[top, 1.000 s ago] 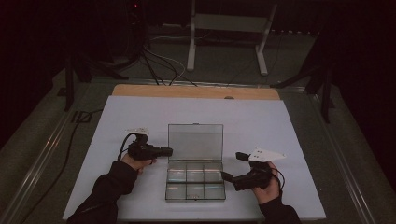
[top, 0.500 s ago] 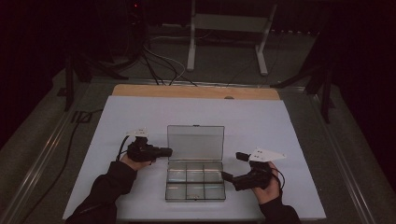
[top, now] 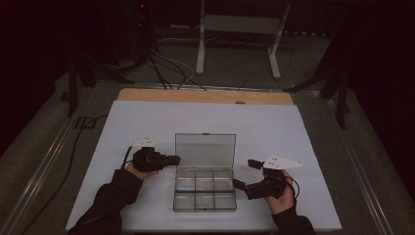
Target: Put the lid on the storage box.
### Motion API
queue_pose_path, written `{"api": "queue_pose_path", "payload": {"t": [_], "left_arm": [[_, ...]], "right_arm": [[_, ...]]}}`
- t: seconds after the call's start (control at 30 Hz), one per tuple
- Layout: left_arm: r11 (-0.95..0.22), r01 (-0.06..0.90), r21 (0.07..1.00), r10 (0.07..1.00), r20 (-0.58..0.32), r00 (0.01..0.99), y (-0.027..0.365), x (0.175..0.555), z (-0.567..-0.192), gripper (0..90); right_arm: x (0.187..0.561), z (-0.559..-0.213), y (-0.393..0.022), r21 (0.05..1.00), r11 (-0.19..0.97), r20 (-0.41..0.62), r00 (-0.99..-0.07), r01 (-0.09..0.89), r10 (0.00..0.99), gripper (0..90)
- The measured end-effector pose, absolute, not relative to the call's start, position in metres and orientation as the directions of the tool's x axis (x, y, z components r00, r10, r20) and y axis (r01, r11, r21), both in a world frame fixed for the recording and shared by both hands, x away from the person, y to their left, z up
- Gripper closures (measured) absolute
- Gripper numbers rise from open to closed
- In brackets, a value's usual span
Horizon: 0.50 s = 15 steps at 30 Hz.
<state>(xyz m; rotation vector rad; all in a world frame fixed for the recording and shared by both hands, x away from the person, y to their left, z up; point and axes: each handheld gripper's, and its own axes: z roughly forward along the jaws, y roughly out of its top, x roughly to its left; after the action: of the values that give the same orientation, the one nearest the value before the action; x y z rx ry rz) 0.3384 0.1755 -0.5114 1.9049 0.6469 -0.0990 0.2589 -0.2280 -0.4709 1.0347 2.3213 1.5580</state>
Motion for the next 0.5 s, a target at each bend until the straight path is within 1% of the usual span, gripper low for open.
{"api": "queue_pose_path", "payload": {"t": [0.27,0.37,0.5], "left_arm": [[-0.29,0.439,0.85,0.388,-0.314,0.866,0.1752,0.3356,-0.5112,87.7],[-0.299,0.398,0.867,0.384,-0.272,0.882,0.1751,0.3328,-0.5111,87.7],[-0.311,0.368,0.876,0.385,-0.238,0.892,0.1746,0.3301,-0.51,87.7]], "right_arm": [[0.259,-0.4673,-0.2334,0.868,0.174,0.269,-0.735,0.465,0.623,0.9],[0.2585,-0.4664,-0.2344,0.877,0.138,0.291,-0.738,0.46,0.609,0.8],[0.259,-0.465,-0.2327,0.871,0.192,0.257,-0.751,0.453,0.608,0.8]]}}
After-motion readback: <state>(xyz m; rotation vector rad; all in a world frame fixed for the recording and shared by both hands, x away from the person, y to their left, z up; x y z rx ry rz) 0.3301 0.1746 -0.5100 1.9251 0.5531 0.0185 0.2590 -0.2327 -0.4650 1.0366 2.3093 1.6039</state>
